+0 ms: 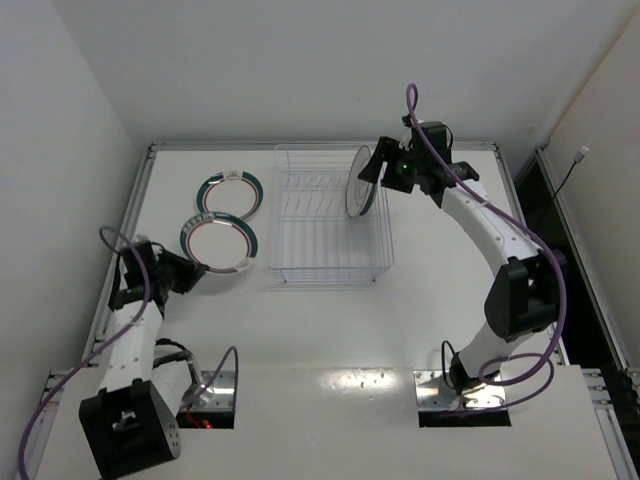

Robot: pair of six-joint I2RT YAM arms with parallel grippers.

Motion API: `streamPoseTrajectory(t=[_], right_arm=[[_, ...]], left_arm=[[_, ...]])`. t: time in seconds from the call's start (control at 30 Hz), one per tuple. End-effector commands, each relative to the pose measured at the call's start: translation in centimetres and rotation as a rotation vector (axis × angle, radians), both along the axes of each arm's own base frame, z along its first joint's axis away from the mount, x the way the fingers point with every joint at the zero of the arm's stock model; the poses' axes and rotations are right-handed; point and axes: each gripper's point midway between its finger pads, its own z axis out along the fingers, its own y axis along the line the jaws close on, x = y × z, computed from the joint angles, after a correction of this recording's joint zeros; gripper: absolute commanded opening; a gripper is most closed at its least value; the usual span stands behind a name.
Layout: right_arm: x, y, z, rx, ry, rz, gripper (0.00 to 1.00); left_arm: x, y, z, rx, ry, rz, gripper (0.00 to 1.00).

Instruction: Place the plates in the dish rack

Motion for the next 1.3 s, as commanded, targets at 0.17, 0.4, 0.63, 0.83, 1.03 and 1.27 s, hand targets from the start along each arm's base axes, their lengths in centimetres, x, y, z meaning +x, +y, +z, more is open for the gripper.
streamPoseTrajectory(t=[0.17, 0.4, 0.63, 0.83, 1.03, 1.27], right_arm=[[-1.7, 8.6, 4.6, 0.480, -0.167, 0.442, 0.66], [-5.7, 12.5, 6.3, 0.792, -0.203, 0.672, 0.85], [-6.3, 14.4, 4.7, 0.780, -0.191, 0.697, 0.86], [-7.1, 16.8, 3.7, 0.786, -0.137, 0.727, 0.86], [-6.9, 17.3, 2.6, 0.785, -0.094, 0.711, 0.13], [-4.5, 12.6, 1.6, 0.452, -0.062, 0.410, 0.00]], left_arm=[[4.8, 3.0, 13.5, 0.257, -0.248, 0.016, 0.00], [6.1, -4.4, 17.9, 0.012, -0.578, -0.247, 0.00], [5.2, -8.8, 19.4, -0.026, -0.650, -0.365, 0.00], [4.6, -12.6, 20.7, -0.101, -0.691, -0.453, 0.00], [4.6, -15.6, 19.6, -0.117, -0.654, -0.540, 0.03], [5.6, -14.4, 16.9, 0.007, -0.529, -0.567, 0.70]])
